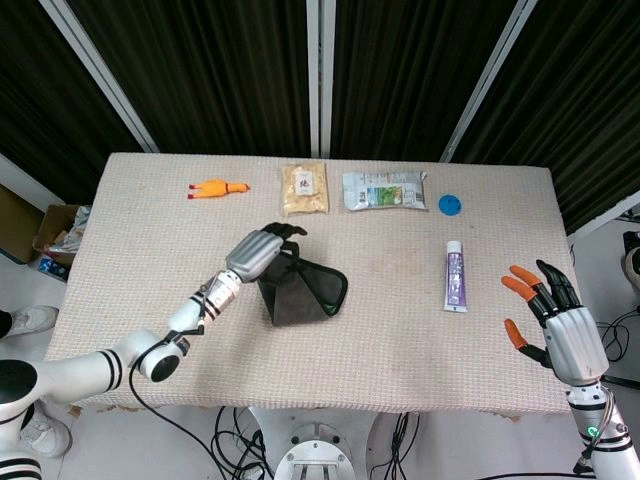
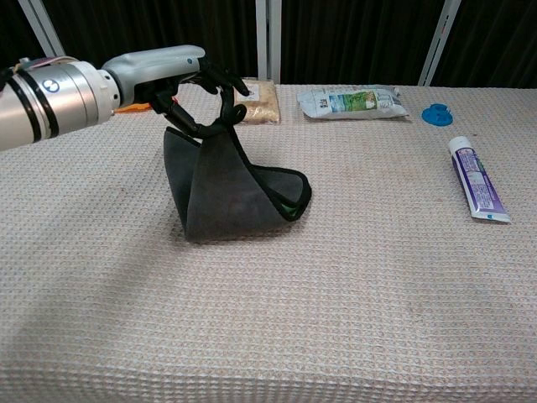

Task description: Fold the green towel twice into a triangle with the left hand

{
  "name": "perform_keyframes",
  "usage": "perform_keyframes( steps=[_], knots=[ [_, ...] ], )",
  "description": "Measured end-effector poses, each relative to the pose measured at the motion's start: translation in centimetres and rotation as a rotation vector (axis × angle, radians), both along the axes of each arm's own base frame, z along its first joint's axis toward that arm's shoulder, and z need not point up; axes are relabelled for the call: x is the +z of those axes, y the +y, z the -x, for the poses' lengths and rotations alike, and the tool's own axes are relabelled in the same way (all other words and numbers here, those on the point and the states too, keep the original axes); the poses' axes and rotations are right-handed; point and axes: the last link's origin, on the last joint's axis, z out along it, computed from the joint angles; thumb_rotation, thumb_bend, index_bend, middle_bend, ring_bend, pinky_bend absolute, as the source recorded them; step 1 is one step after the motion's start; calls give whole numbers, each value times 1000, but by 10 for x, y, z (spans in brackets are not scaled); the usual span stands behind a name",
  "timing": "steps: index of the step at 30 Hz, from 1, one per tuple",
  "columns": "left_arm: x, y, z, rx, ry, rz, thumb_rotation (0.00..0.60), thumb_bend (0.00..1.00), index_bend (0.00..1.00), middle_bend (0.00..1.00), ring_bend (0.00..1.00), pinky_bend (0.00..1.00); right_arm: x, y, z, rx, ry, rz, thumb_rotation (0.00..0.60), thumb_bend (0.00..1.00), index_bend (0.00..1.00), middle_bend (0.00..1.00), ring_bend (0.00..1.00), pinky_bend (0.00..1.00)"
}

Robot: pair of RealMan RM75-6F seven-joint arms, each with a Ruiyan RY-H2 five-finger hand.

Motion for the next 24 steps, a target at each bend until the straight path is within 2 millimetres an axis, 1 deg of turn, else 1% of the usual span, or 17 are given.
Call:
perform_keyframes(
  steps=[5, 8, 11, 17, 24],
  knots=[
    [-7, 27, 9, 101, 26, 1, 600, 476, 611, 172, 131, 137, 2, 0, -1, -4, 3, 4, 600, 305, 236, 155, 0, 96],
    [-9, 40, 17, 170, 30, -3, 600, 476, 611, 172, 131, 137, 2, 1, -1, -8, 5, 6, 600, 305, 236, 155, 0, 96],
    [-10, 49, 24, 225, 28, -12, 600, 477, 611, 172, 131, 137, 3, 1, 0, -12, 5, 7, 600, 305, 236, 154, 0, 95],
    [-8, 57, 36, 308, 2, -17, 600, 479, 611, 172, 131, 137, 3, 0, 0, -17, 6, 5, 600, 305, 236, 154, 0, 96],
    [1, 56, 48, 338, -11, -24, 600, 481, 612, 172, 131, 137, 2, -1, -1, -17, 7, 3, 600, 305, 236, 154, 0, 96]
  ],
)
